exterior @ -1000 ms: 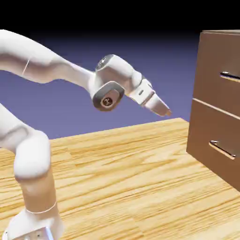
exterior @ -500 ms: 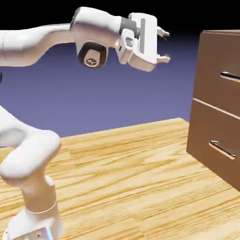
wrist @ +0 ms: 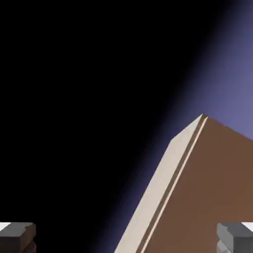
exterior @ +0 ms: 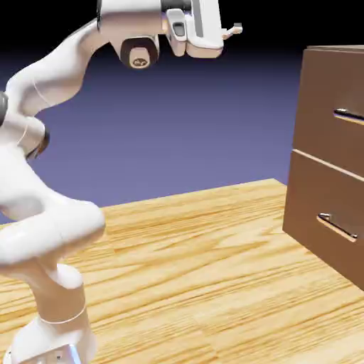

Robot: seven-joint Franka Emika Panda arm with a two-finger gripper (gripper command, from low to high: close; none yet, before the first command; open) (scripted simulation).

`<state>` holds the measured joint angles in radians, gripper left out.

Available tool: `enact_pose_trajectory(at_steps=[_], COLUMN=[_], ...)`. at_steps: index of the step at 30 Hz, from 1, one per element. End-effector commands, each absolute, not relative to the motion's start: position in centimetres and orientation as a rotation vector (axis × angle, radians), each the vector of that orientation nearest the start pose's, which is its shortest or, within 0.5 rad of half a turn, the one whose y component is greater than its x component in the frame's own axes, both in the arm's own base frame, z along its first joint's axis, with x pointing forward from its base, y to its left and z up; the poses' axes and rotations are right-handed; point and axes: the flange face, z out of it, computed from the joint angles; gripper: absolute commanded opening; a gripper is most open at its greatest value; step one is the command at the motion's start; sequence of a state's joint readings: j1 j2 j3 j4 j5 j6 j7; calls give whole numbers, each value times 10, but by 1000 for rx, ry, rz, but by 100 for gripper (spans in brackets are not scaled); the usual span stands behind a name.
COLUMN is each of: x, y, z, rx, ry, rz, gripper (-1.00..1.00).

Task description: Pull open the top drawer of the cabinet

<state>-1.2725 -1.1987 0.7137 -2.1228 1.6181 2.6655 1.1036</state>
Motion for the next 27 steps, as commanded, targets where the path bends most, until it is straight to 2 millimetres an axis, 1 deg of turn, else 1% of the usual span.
enact_pose_trajectory(at_steps=[1,4,7,11,14,16,18,20,23,25,26,27], x=[359,389,425,480,525,555,585,613,653,676,683,683], y=[55,74,89,98,95,88,77,61,31,5,-4,-4], z=[790,782,766,735,704,680,653,623,573,538,526,526], rx=[-752,-731,-721,-715,-712,-707,-699,-686,-655,-626,-615,-615], ry=[1388,1358,1339,1333,1344,1358,1377,1400,1441,1472,1482,1482], rz=[-1187,-1146,-1097,-1019,-951,-901,-847,-790,-699,-635,-613,-613], gripper=[0,0,0,0,0,0,0,0,0,0,0,0])
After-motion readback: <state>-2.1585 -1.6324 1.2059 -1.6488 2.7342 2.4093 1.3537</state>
